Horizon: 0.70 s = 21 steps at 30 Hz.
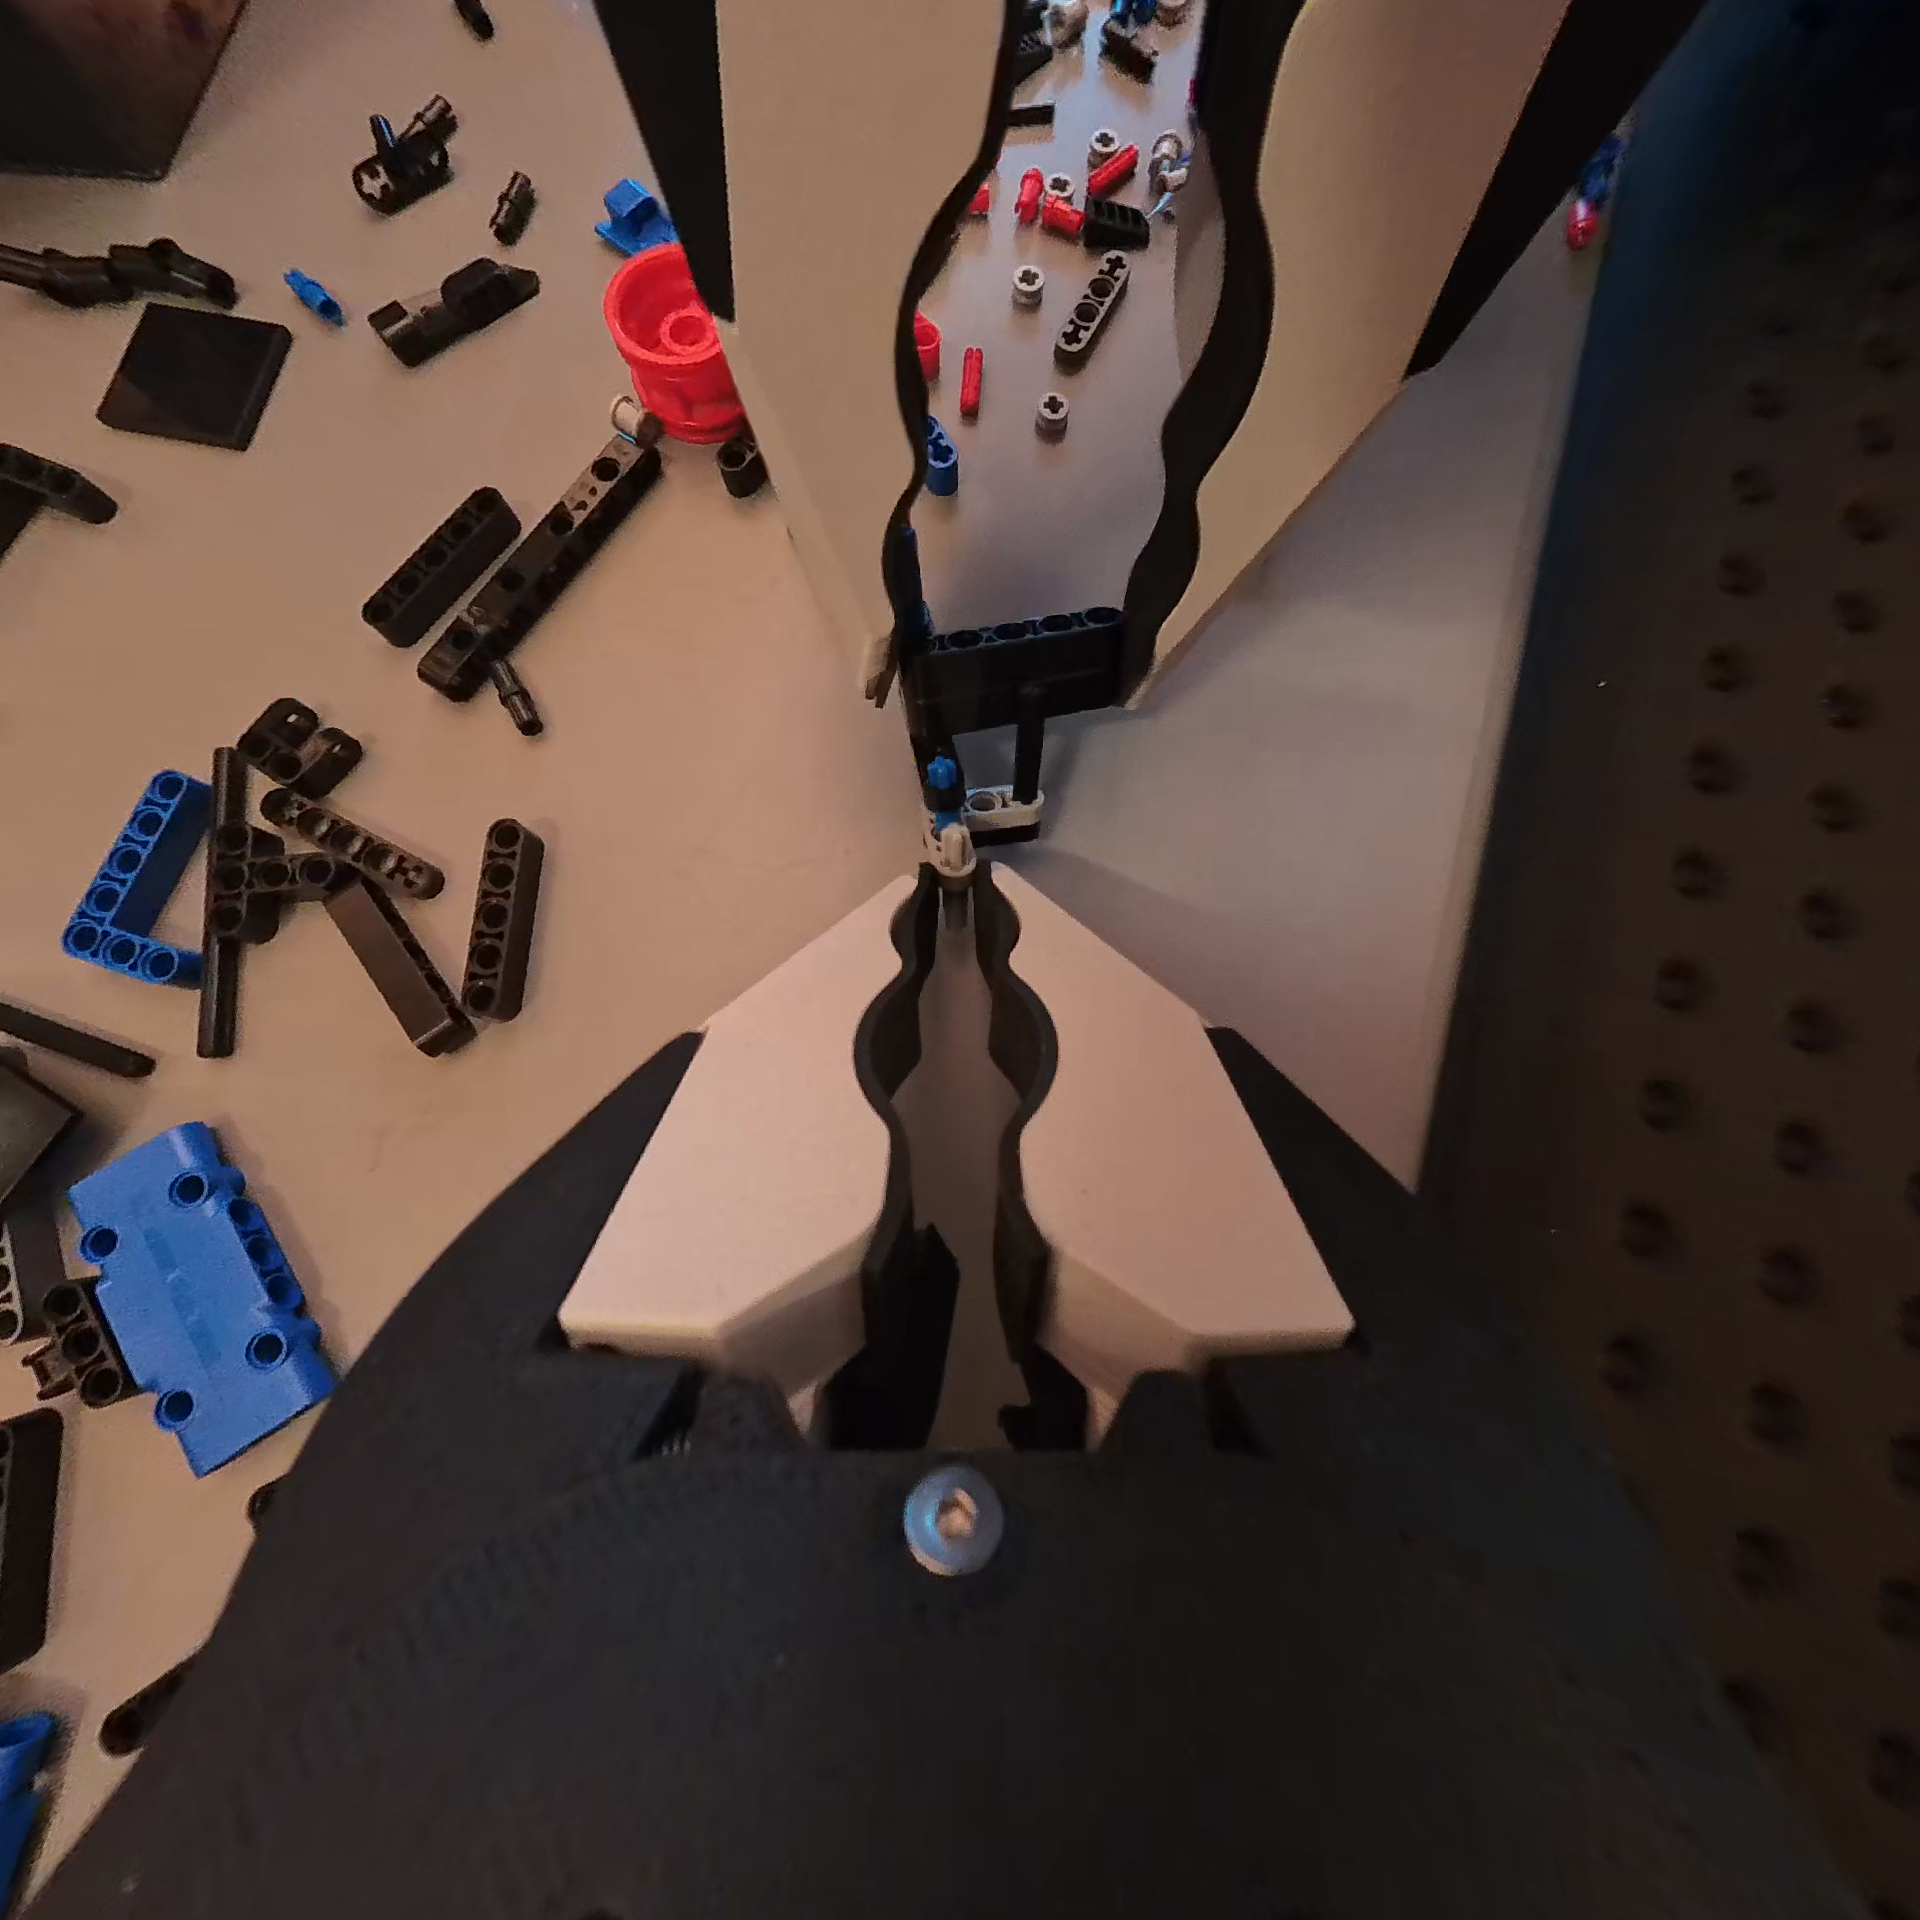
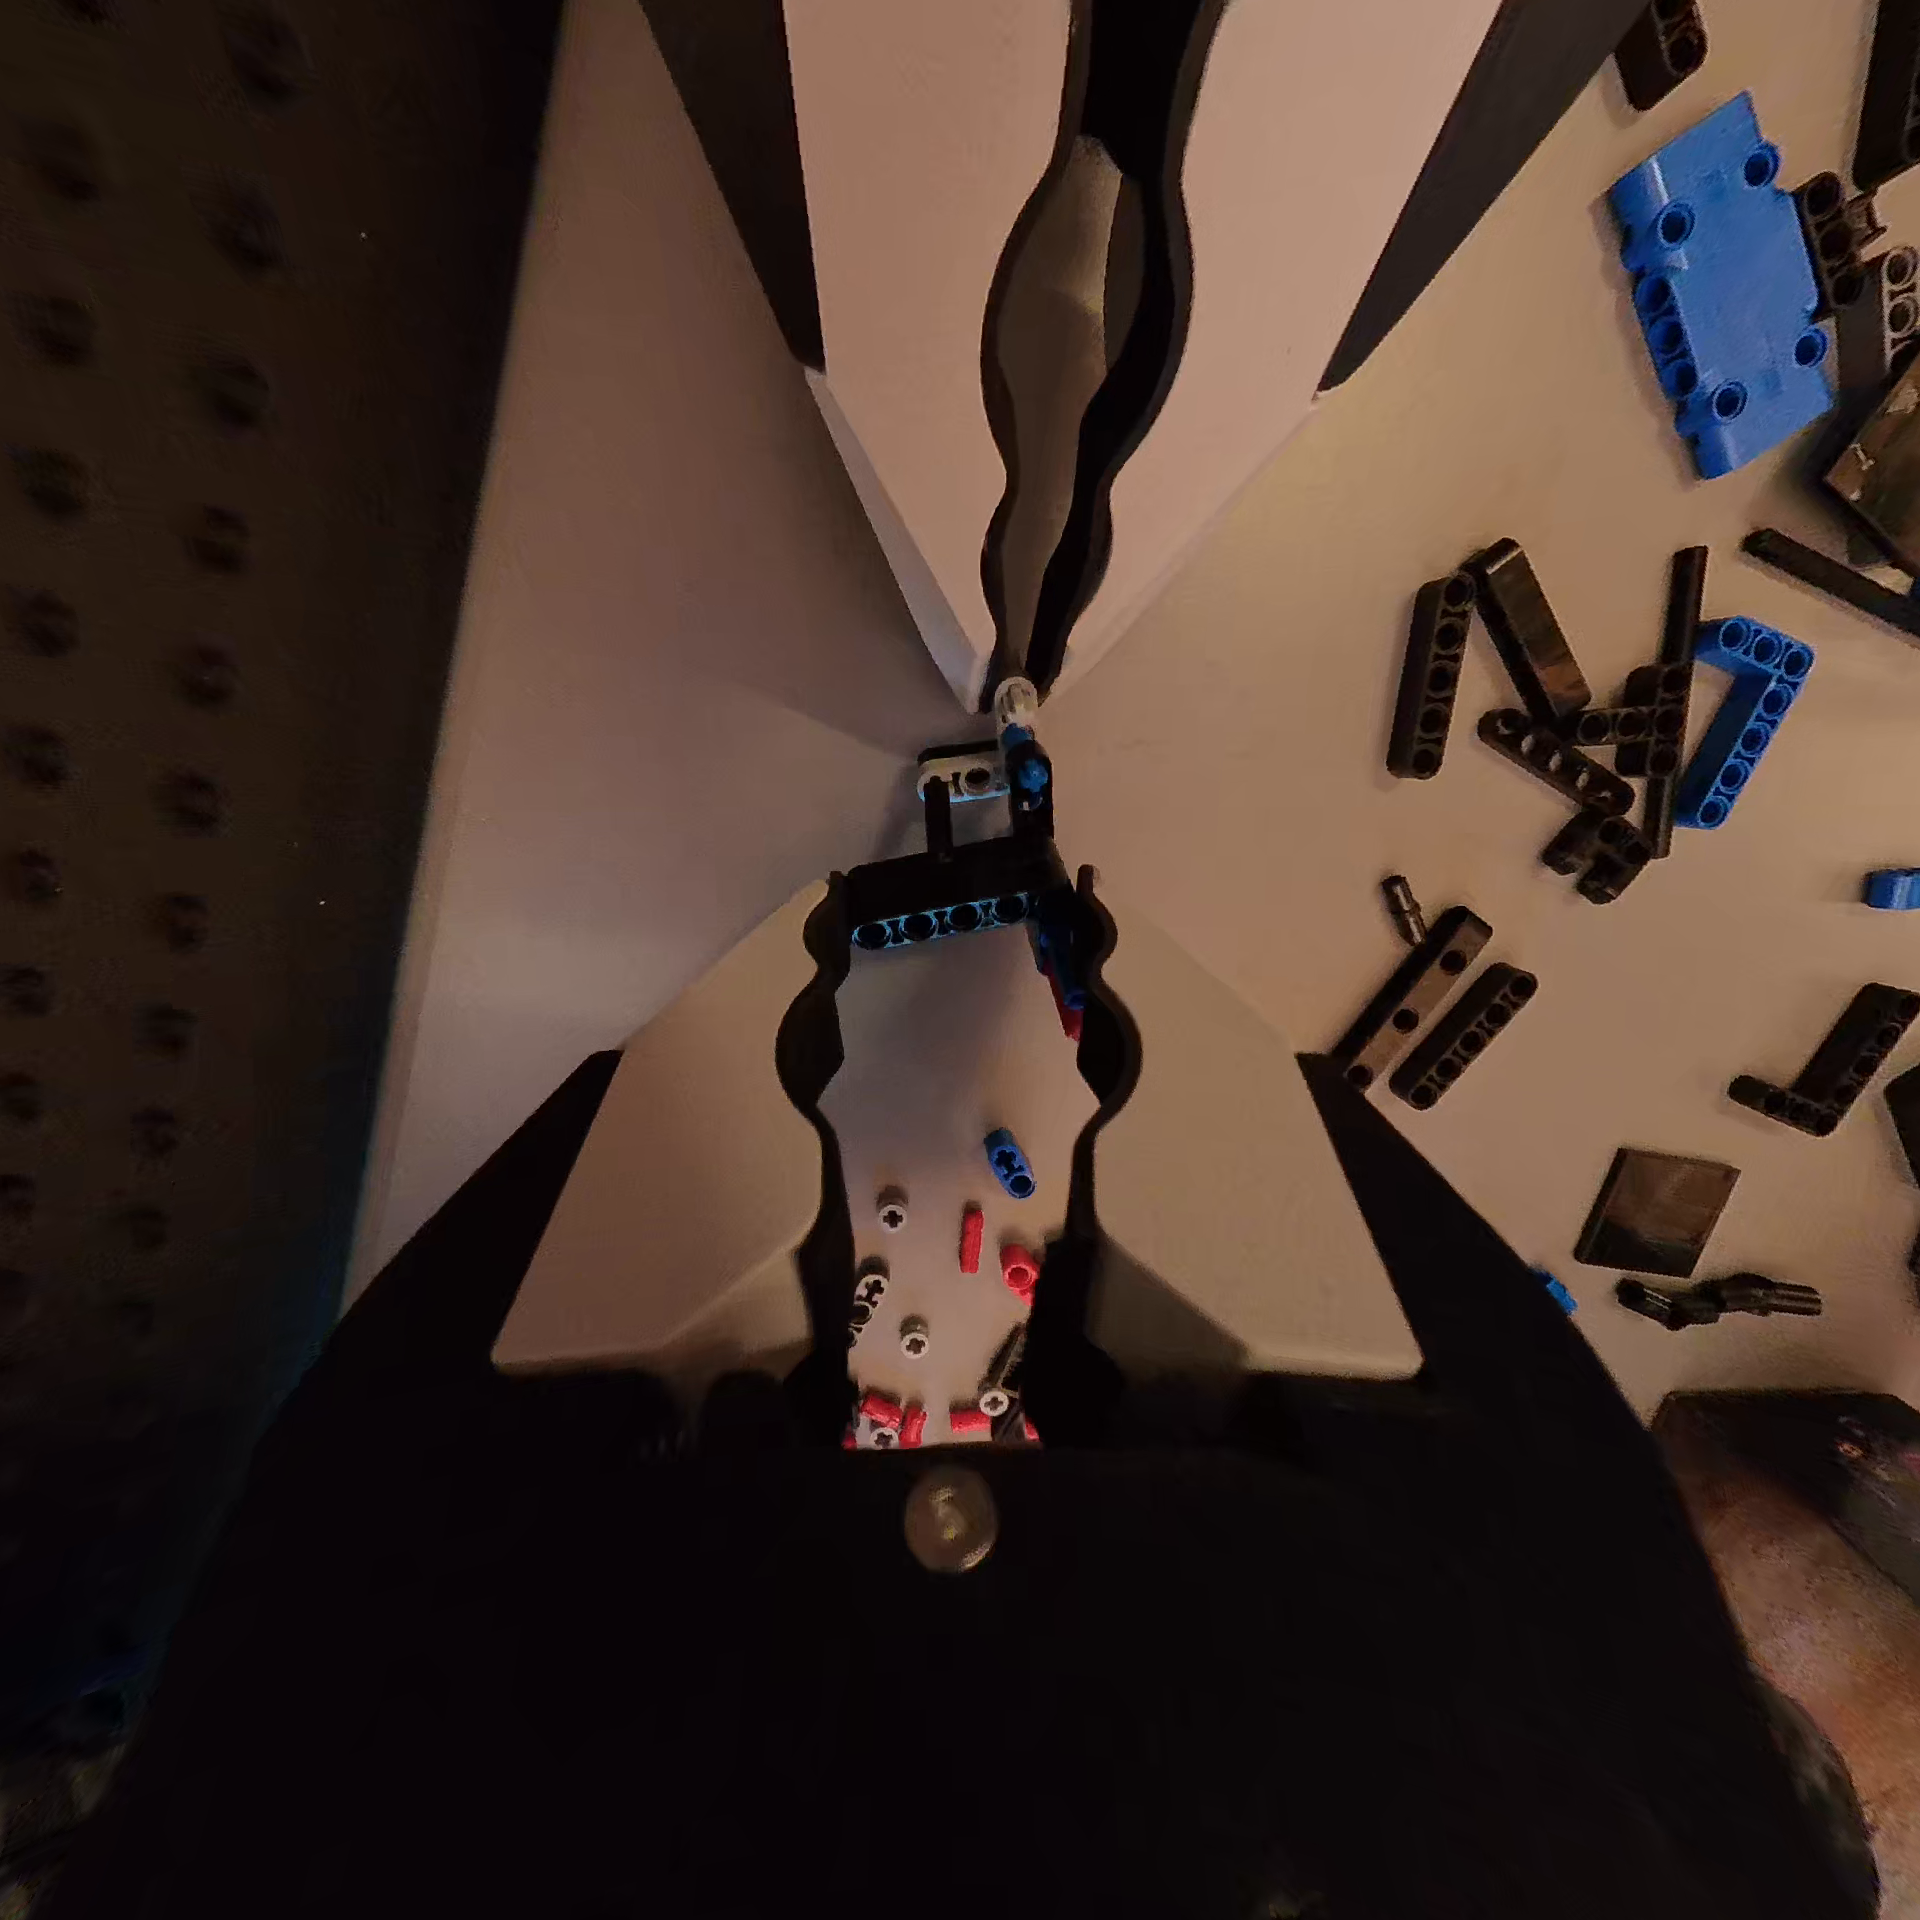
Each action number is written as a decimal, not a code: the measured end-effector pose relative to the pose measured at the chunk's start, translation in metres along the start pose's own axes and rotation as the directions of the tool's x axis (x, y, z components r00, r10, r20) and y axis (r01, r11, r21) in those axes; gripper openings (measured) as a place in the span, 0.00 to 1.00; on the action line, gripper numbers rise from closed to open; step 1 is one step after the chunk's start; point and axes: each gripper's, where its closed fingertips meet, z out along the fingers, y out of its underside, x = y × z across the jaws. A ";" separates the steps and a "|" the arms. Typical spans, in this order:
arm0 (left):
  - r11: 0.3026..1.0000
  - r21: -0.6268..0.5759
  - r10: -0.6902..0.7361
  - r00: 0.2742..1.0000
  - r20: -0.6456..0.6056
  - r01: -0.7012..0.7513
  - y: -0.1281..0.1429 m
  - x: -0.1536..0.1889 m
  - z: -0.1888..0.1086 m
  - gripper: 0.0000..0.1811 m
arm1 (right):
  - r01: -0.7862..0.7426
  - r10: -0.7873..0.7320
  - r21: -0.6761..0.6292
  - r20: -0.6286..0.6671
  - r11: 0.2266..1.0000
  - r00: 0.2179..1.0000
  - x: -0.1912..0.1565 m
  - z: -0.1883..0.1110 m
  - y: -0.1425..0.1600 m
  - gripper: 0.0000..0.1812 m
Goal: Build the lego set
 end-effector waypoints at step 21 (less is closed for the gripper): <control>1.000 0.016 0.021 1.000 0.022 -0.021 0.001 0.000 0.003 0.03 | 0.003 -0.003 0.020 0.006 1.000 1.000 -0.004 0.002 -0.006 0.22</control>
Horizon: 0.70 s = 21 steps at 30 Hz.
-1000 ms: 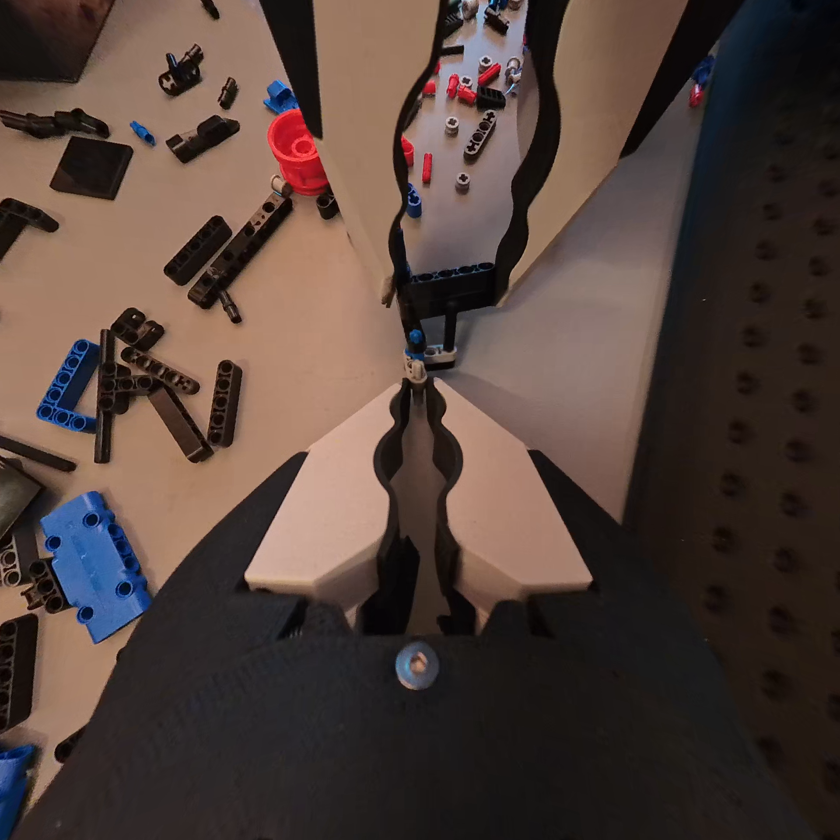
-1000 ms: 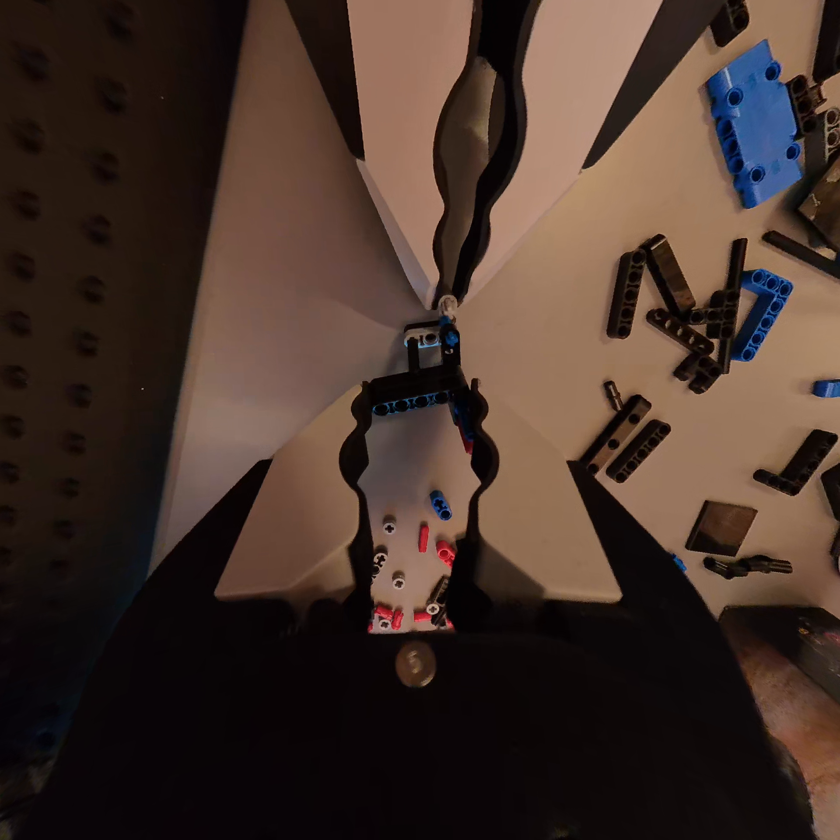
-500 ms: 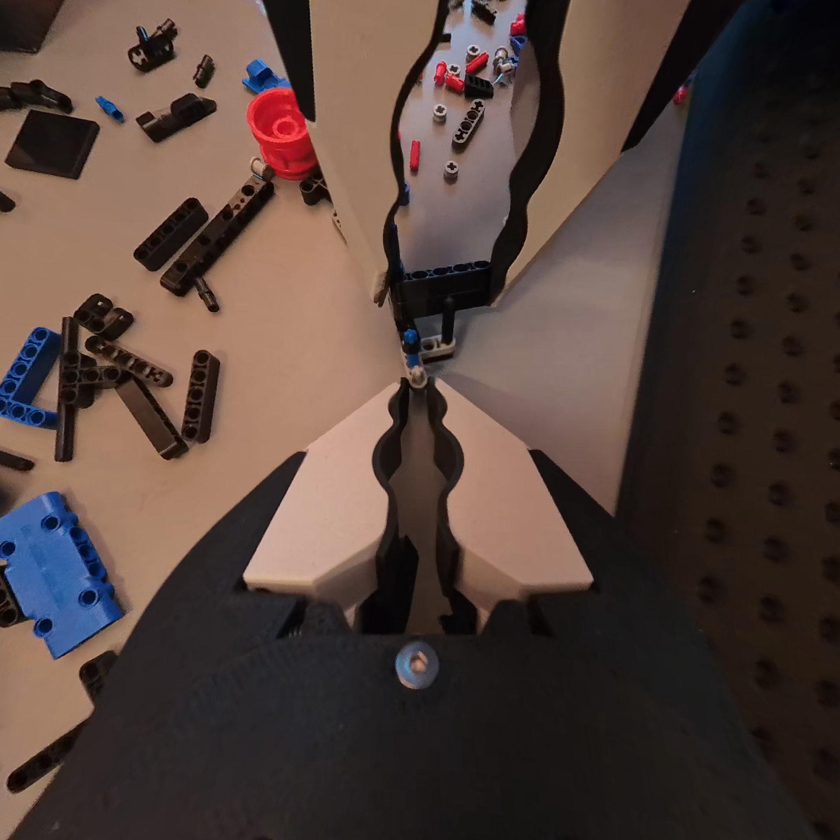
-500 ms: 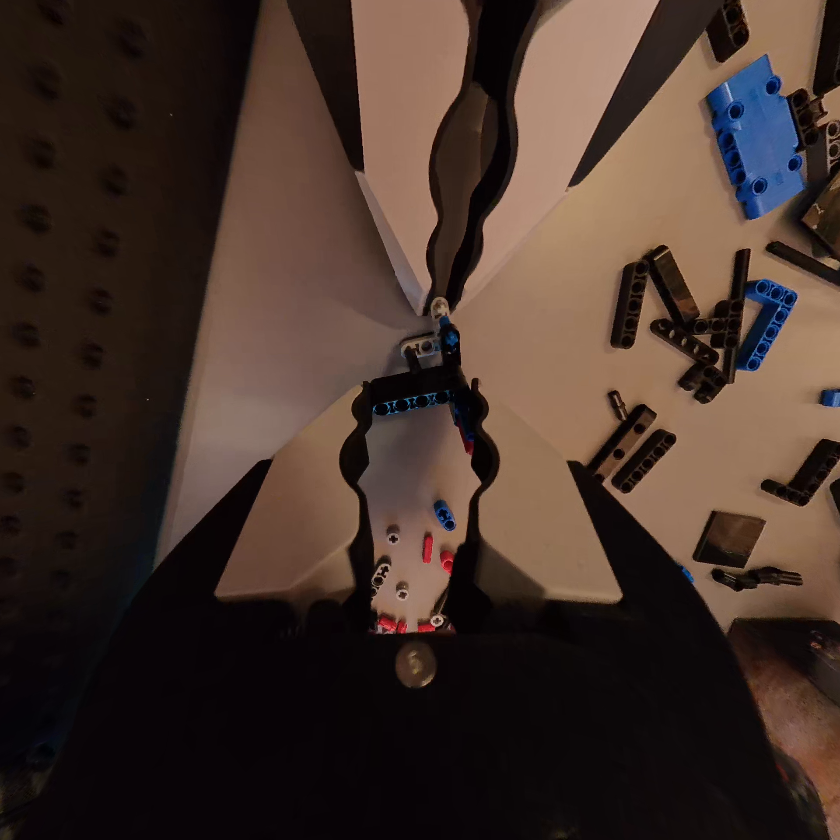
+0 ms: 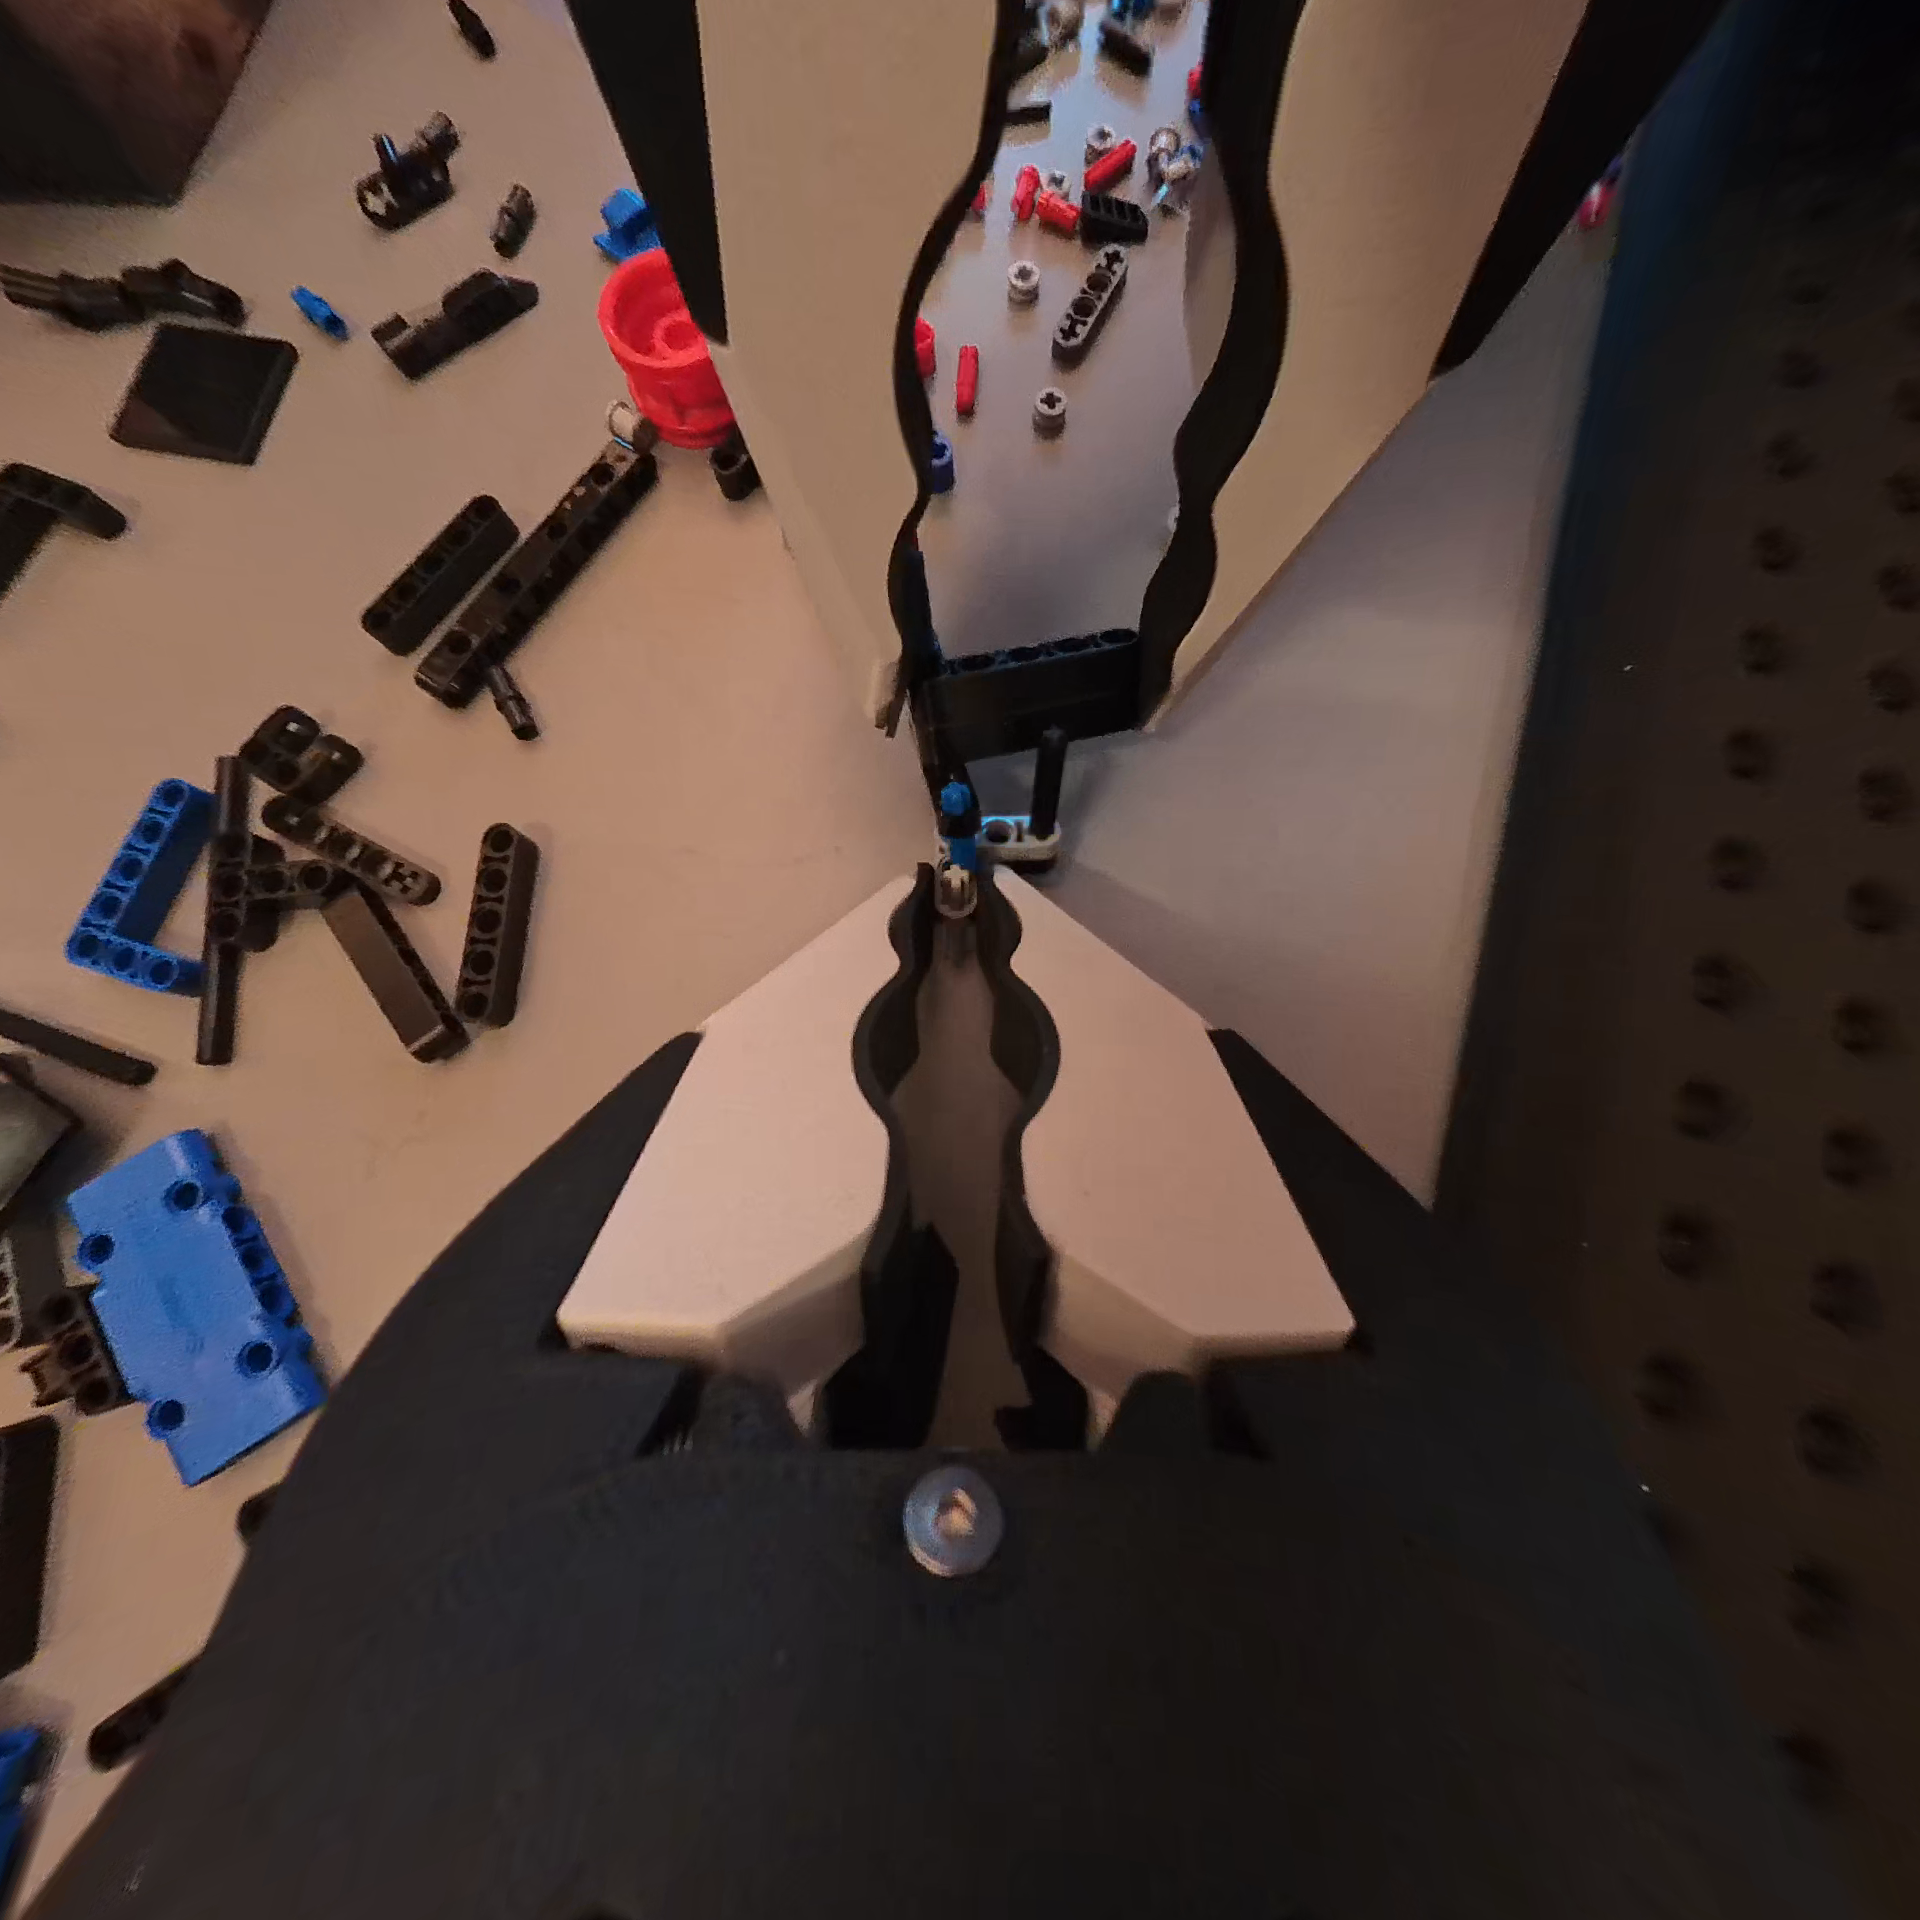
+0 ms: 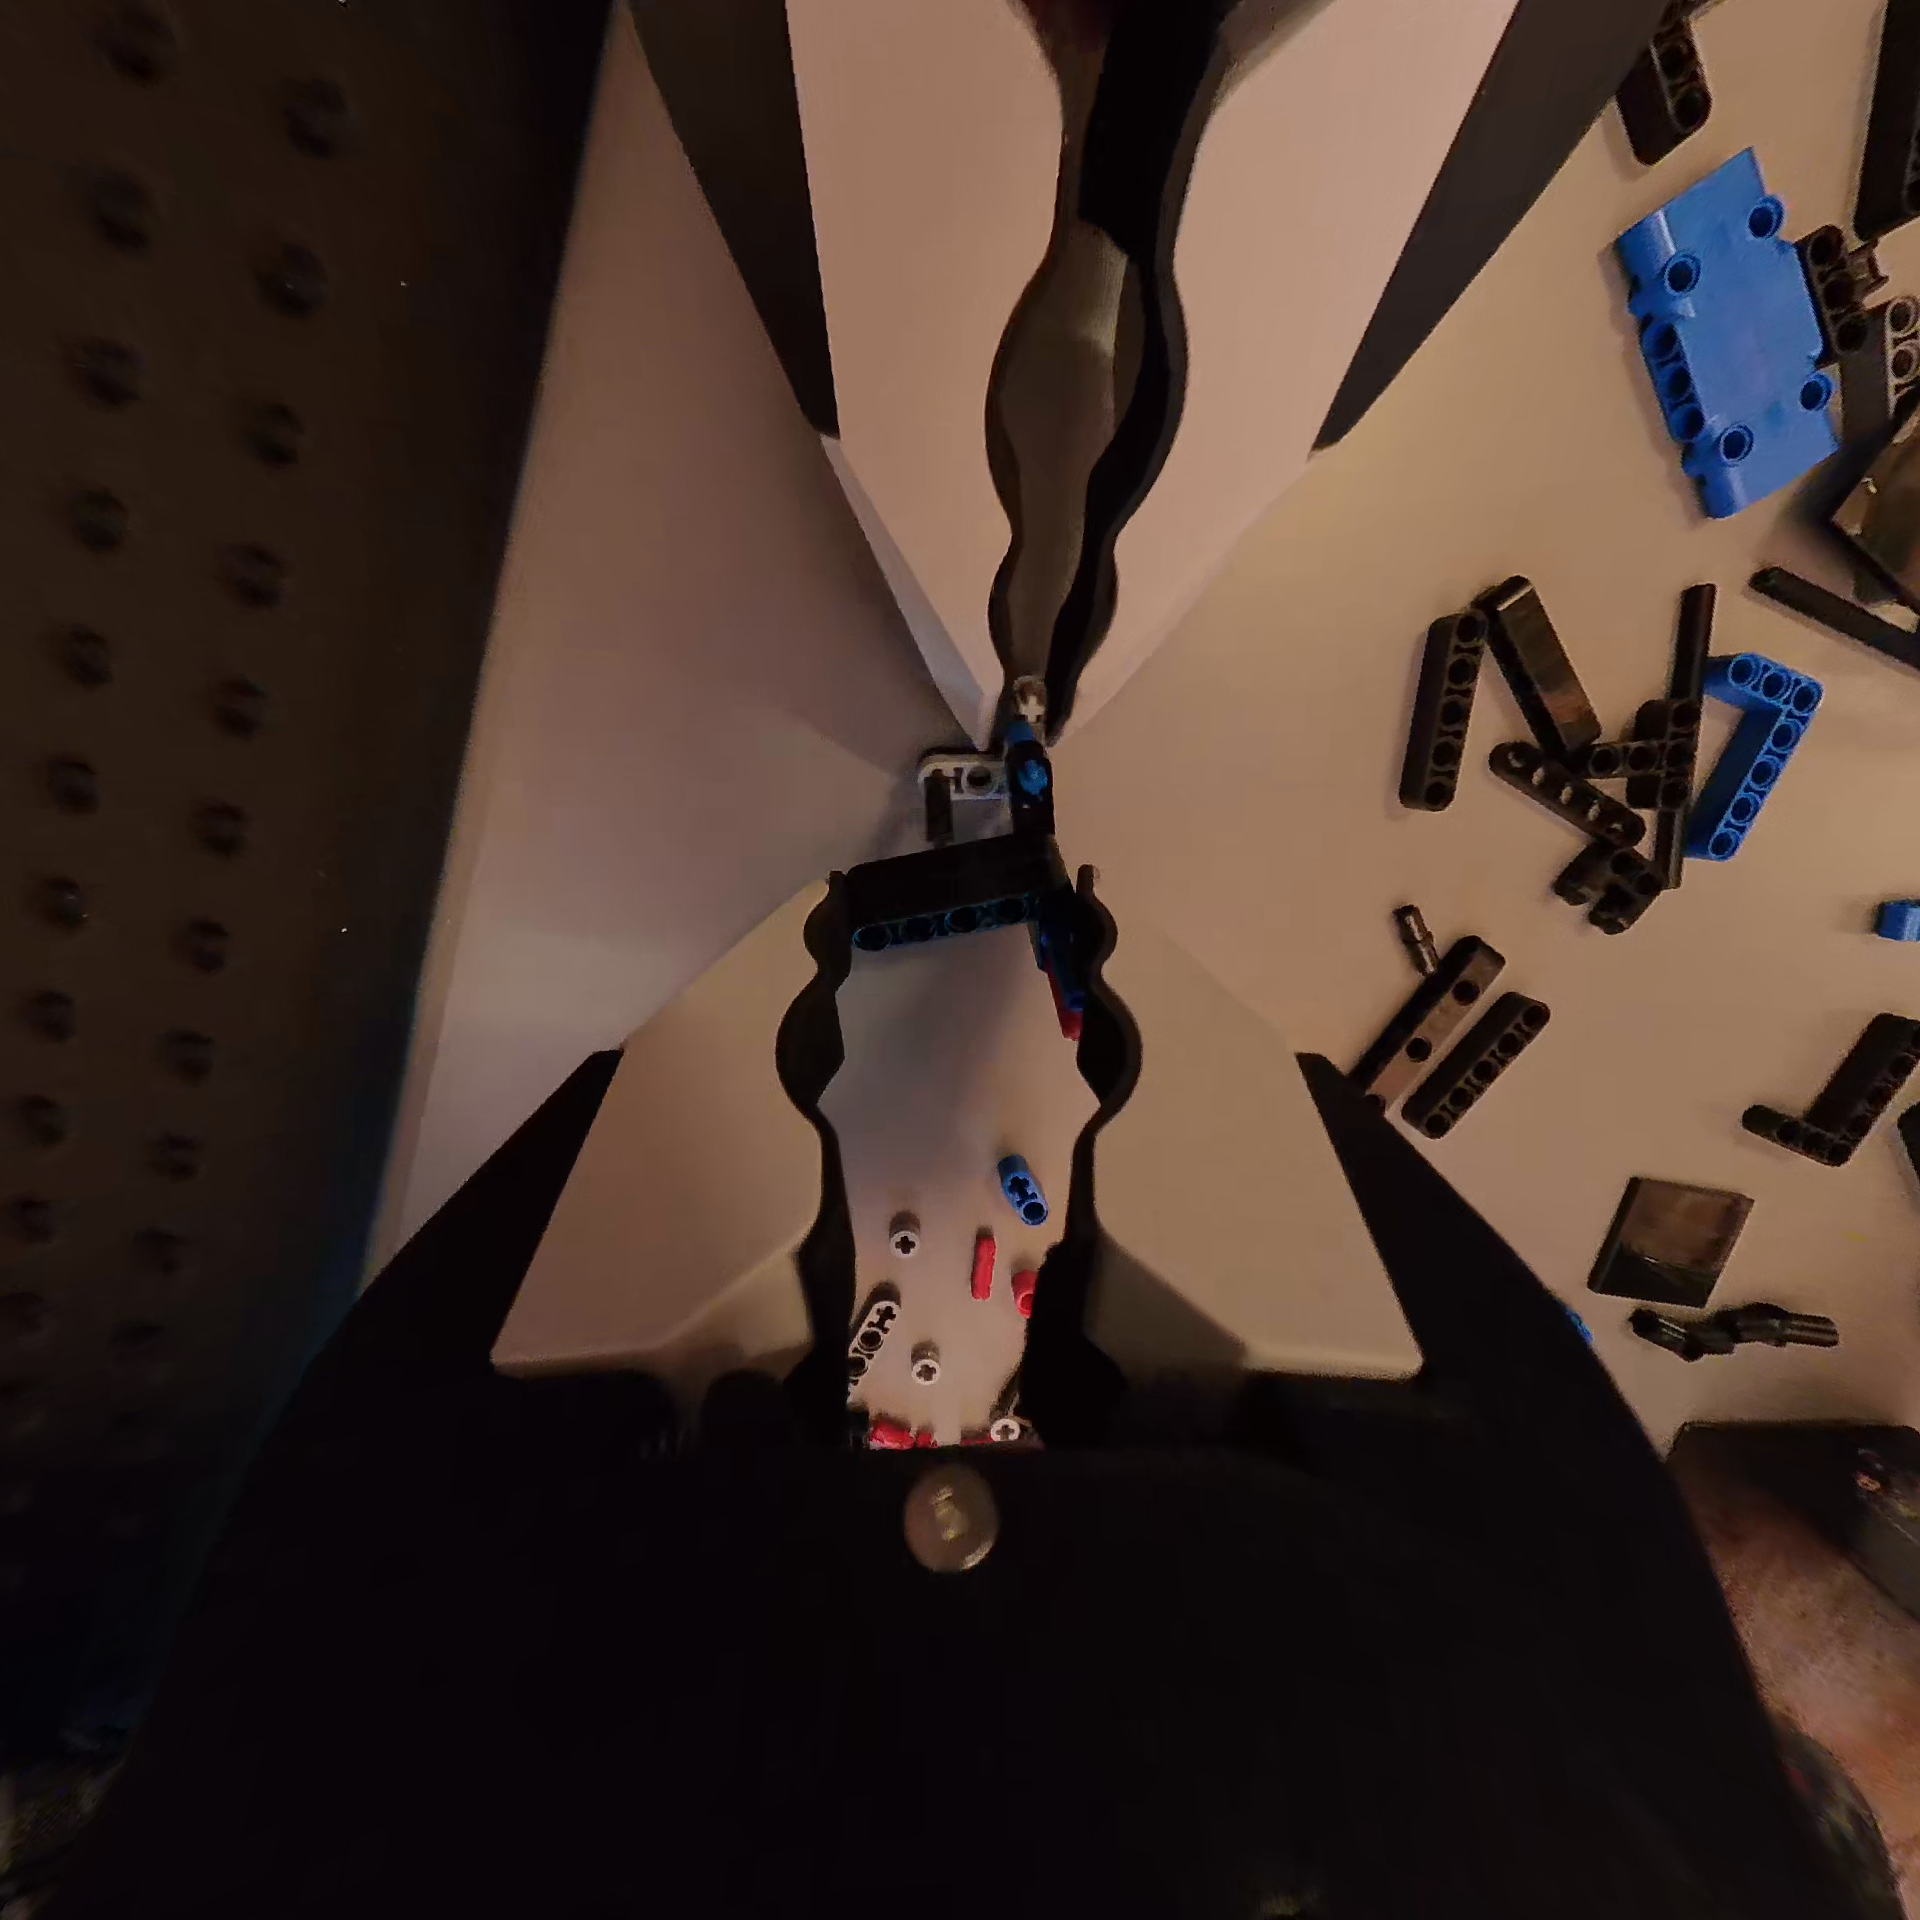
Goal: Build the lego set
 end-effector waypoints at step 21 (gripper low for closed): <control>1.000 0.002 0.003 1.000 0.025 -0.003 -0.001 -0.004 -0.005 0.03 | -0.028 0.029 0.059 -0.013 0.998 0.999 0.004 0.001 -0.003 0.22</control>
